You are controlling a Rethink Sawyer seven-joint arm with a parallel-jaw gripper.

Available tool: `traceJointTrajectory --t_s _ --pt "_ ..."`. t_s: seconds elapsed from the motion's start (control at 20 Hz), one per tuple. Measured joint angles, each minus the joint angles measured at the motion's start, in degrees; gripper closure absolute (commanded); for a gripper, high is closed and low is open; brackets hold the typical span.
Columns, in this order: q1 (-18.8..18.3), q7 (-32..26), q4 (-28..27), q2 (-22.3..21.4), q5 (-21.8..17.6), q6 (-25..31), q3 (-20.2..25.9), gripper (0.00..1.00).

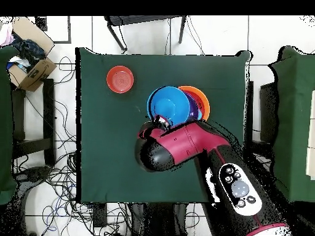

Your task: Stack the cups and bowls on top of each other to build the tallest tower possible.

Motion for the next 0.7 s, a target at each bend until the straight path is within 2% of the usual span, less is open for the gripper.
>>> traceJointTrajectory --t_s 0.7 --pt "0.7 0.0 -0.3 2.1 0.0 0.0 -4.8 1.00"
